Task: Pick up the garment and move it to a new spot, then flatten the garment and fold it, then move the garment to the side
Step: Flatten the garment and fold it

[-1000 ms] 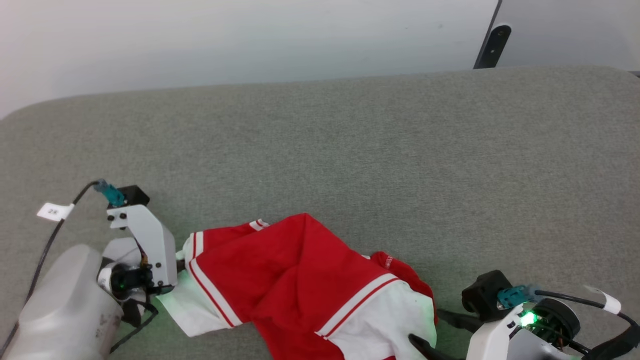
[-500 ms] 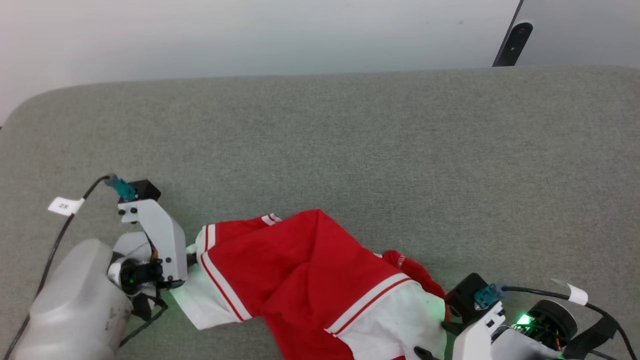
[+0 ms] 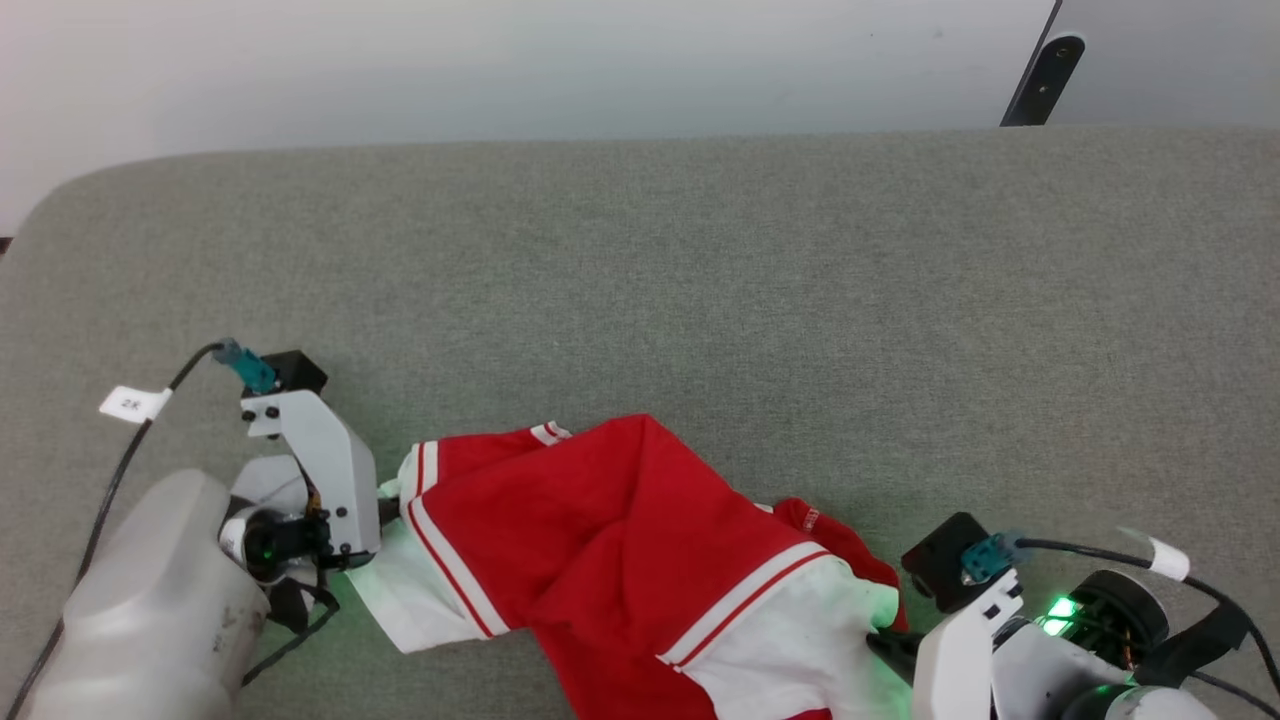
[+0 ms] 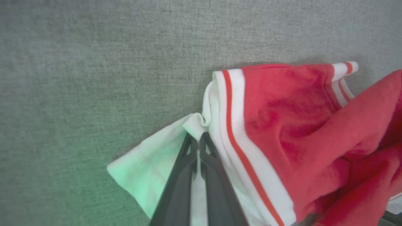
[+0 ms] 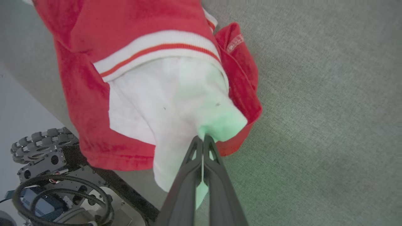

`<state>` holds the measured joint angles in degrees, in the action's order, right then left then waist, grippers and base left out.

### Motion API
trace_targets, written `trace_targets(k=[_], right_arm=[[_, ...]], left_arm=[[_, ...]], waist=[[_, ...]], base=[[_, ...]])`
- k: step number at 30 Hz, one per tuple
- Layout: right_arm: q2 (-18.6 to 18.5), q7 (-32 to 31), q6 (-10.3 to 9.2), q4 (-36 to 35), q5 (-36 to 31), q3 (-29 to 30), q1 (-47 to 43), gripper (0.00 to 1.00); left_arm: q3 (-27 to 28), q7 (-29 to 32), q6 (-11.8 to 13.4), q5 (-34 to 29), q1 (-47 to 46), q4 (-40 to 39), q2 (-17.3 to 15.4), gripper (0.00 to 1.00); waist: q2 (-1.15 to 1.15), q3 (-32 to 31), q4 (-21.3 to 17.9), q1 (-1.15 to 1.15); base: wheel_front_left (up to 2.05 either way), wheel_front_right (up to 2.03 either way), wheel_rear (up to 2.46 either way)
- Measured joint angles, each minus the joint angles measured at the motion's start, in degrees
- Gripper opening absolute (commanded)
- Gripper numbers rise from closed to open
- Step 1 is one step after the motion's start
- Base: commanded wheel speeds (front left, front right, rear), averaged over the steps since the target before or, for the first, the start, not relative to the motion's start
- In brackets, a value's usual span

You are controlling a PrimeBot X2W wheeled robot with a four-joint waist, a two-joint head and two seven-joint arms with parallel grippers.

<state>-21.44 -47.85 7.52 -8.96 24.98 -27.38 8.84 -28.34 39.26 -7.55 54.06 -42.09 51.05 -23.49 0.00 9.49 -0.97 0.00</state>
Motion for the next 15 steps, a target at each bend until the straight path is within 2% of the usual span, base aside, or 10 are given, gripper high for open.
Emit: trace_targets(k=[9, 15], right_arm=[[0.4, 0.7, 0.00, -2.3, 2.9, 4.1, 1.5, 0.00], [0.0, 3.9, 0.00, -2.0, 4.5, 8.8, 5.8, 0.00]], left_arm=[[-1.6, -1.0, 0.0, 1.0, -1.3, -1.5, -1.7, 0.00], [-2.5, -2.1, 0.0, 0.9, -4.0, -3.6, -3.7, 0.00]], waist=[[0.00, -1.4, -0.1, 0.00], [0.00, -3.3, -0.1, 0.00]], base=[[0.00, 0.00, 0.00], [0.00, 0.00, 0.00]])
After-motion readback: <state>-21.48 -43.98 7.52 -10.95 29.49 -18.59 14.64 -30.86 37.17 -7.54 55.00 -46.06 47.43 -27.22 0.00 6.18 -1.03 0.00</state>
